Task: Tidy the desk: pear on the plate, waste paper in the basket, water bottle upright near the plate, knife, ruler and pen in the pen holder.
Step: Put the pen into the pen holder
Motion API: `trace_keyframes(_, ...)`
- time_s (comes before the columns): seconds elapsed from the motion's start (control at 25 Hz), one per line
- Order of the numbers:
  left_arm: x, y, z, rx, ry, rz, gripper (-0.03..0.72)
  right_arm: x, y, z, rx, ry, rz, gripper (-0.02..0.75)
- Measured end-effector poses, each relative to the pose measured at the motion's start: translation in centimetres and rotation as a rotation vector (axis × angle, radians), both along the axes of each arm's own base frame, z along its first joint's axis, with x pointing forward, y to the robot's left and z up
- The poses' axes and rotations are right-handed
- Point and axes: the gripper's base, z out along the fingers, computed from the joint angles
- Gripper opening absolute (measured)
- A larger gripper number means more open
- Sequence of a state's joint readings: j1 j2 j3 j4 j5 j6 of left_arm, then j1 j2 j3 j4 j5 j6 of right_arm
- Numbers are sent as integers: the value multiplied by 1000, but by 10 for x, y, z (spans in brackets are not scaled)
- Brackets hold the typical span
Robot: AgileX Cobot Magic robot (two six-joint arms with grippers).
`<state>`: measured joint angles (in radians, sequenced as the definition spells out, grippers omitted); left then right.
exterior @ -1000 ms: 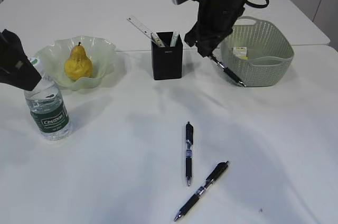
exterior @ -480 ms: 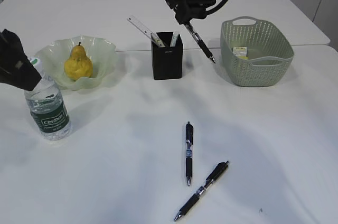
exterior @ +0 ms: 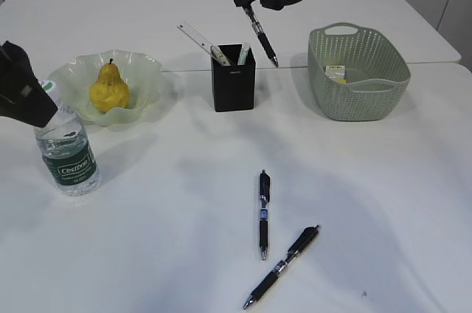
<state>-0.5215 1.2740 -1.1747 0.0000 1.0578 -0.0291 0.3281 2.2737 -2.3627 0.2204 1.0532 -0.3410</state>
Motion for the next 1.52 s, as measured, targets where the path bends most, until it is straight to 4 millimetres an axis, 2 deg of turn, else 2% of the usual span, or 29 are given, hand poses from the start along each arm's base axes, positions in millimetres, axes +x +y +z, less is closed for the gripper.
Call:
trace_keyframes(0.04,0,0,0,0,0,0,226,5,2,5,37,-65,-15,149)
trace_keyframes(0.16,0,0,0,0,0,0,226,8,3,9,73,-116,-27,149)
trace_keyframes(0.48,0,0,0,0,0,0,226,15,7,17,164,-206,-50,149)
trace_keyframes(0.8,0,0,0,0,0,0,226,32,18,4,259,-349,-2,149)
trace_keyframes(1.16,0,0,0,0,0,0,226,50,22,-28,278,-391,-38,149)
trace_keyframes(1.52,1,2,0,22,-12,0,226,63,4,-39,327,-383,-103,148)
